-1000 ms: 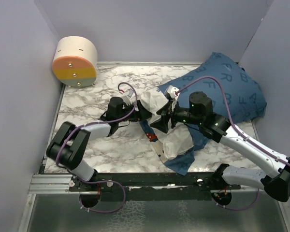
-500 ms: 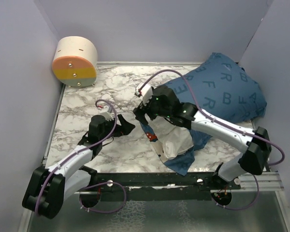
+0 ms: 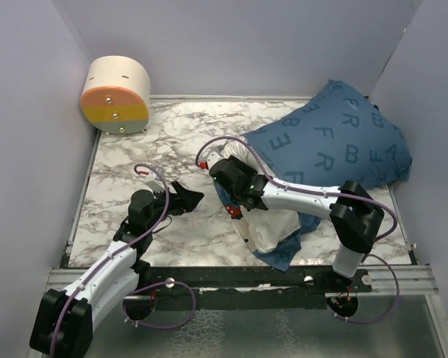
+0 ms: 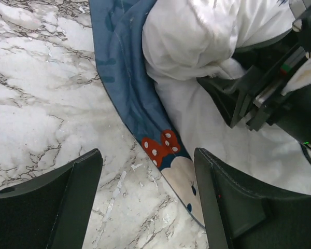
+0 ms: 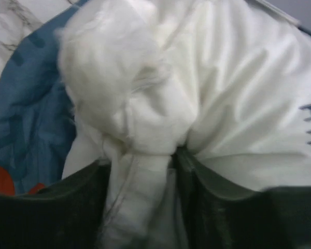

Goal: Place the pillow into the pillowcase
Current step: Stuff the pillow into the pillowcase.

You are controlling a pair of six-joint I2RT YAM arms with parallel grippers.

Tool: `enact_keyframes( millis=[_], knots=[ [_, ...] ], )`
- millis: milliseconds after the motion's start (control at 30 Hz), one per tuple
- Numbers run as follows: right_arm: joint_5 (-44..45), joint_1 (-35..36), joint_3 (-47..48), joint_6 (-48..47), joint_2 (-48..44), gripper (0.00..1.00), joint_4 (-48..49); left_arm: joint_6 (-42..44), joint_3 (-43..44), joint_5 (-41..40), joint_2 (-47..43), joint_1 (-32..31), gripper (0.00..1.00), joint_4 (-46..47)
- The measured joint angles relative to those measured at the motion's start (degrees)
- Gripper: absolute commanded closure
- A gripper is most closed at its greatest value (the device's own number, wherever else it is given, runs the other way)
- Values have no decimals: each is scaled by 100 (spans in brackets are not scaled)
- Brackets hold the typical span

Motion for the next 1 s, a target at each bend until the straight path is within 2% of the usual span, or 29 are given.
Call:
enact_keyframes(
  millis=[67, 133, 267, 433, 467, 700, 733, 800, 833, 933, 1000],
  knots=[
    [262, -59, -251, -107, -13, 92, 280, -72, 0, 7, 42, 13, 25, 107],
    [317, -188, -382, -151, -76, 97, 446, -129, 4, 55, 254, 13, 22, 286],
    [57, -448, -468, -42, -468, 99, 588, -315, 26, 275, 1097, 13, 18, 841],
    [-586, -616, -678, 116, -1445, 99, 686, -680, 210, 597, 2238, -66, 18, 1633],
    [-621, -625, -678, 118, -1534, 99, 699, -697, 426, 616, 2682, -203, 19, 1867],
    [-1047, -785, -756, 291, -1641, 99, 691, -938, 1690, 380, 4301, -1325, 38, 2549],
    [-1117, -811, -765, 321, -1641, 99, 691, -964, 1812, 334, 4454, -1419, 42, 2592],
    [-1252, -863, -765, 374, -1648, 99, 684, -1003, 2063, 151, 4789, -1582, 64, 2594],
    [-1316, -898, -765, 404, -1659, 99, 680, -1023, 2218, 15, 4951, -1657, 70, 2535],
    [-1467, -977, -765, 470, -1725, 99, 645, -1019, 2730, -345, 5394, -1816, 71, 2190],
    [-1539, -1025, -765, 511, -1777, 99, 621, -1062, 3073, -551, 5733, -1897, 66, 1963]
  ],
)
